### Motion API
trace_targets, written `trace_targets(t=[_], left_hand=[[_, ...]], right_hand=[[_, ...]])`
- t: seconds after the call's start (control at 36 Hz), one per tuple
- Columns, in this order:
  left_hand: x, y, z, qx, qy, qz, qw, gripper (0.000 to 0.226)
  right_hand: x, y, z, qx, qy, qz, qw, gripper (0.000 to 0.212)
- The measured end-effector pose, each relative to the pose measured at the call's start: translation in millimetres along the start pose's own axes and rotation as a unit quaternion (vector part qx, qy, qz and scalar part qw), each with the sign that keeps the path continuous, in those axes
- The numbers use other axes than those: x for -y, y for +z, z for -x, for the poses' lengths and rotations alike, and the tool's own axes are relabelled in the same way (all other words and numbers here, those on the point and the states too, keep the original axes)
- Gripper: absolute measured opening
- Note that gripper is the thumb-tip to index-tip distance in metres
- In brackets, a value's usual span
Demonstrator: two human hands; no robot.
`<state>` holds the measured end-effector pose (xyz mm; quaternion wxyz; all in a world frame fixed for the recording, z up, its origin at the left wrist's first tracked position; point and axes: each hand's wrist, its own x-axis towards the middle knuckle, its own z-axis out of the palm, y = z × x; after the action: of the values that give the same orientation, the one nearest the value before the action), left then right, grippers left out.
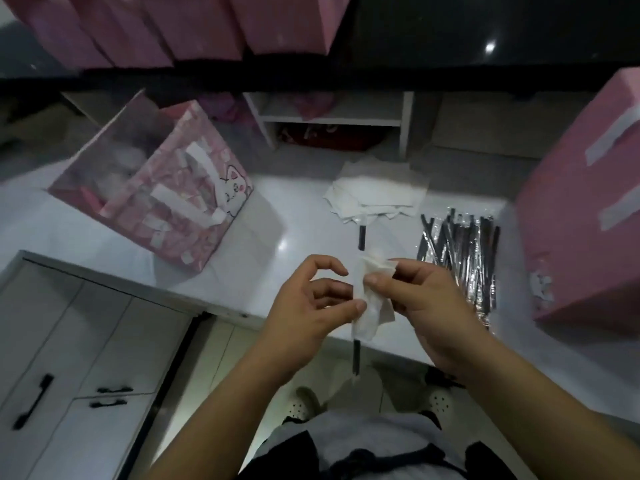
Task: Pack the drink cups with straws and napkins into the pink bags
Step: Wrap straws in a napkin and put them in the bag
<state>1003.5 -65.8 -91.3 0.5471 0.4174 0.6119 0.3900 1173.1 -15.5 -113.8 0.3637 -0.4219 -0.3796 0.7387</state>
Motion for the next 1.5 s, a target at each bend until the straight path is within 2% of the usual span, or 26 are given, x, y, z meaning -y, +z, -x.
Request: trace_targets(t=[0.14, 0.25, 0.39, 0.53, 0.67, 0.72, 0.78, 0.86, 0.92, 1.0, 1.08, 1.14, 1.22, 1.28, 1.33, 1.5], left_hand=[[9, -89, 27, -0.028, 0.039, 0.071, 0.996, 0.036], [18, -167, 50, -0.035, 0.081, 0.087, 0.992, 0.037], [17, -247, 64, -0.038, 0.152, 0.075, 0.985, 0.031], [10, -295, 65, -0.012, 0.203, 0.076, 0.976, 0.031], [-13, -330, 47, 0.007, 0.257, 0.099, 0.961, 0.035], [-27, -349, 38, -0.011, 0.278, 0.095, 0.956, 0.036], [-42, -372, 26, -0.066, 0.295, 0.054, 0.952, 0.035], [-61, -406, -1, -0.160, 0.280, -0.078, 0.943, 0.033], [-73, -421, -24, -0.184, 0.233, -0.169, 0.940, 0.038], [-86, -431, -67, -0.145, 0.137, -0.300, 0.933, 0.059], [-91, -437, -109, -0.083, 0.076, -0.395, 0.912, 0.078], [-94, -442, -129, -0.064, 0.078, -0.392, 0.914, 0.076], [-100, -459, -144, -0.055, 0.086, -0.340, 0.935, 0.055], [-104, -475, -151, -0.042, 0.087, -0.283, 0.954, 0.047], [-106, -488, -157, -0.029, 0.084, -0.232, 0.969, 0.048], [-105, -513, -174, -0.005, 0.093, -0.181, 0.979, 0.054]], right_hand=[[-1, 93, -3, 0.050, -0.010, 0.067, 0.996, 0.036], [-9, 176, -12, 0.087, -0.025, 0.120, 0.989, 0.022], [-11, 256, -26, 0.101, -0.055, 0.160, 0.980, 0.021], [6, 304, -31, 0.124, -0.095, 0.184, 0.970, 0.027], [36, 335, -47, 0.146, -0.182, 0.219, 0.947, 0.025], [53, 343, -60, 0.156, -0.226, 0.205, 0.940, 0.021], [73, 348, -77, 0.172, -0.268, 0.180, 0.931, 0.018], [101, 354, -110, 0.217, -0.317, 0.205, 0.900, 0.016], [113, 355, -135, 0.232, -0.323, 0.262, 0.879, 0.016], [118, 353, -174, 0.226, -0.323, 0.375, 0.839, 0.021], [110, 349, -212, 0.227, -0.305, 0.472, 0.796, 0.037], [105, 346, -233, 0.227, -0.288, 0.490, 0.791, 0.041], [99, 344, -260, 0.220, -0.283, 0.532, 0.767, 0.035], [95, 345, -278, 0.227, -0.291, 0.572, 0.732, 0.028], [90, 350, -294, 0.233, -0.280, 0.621, 0.694, 0.023], [61, 381, -331, 0.268, -0.205, 0.755, 0.563, 0.020]])
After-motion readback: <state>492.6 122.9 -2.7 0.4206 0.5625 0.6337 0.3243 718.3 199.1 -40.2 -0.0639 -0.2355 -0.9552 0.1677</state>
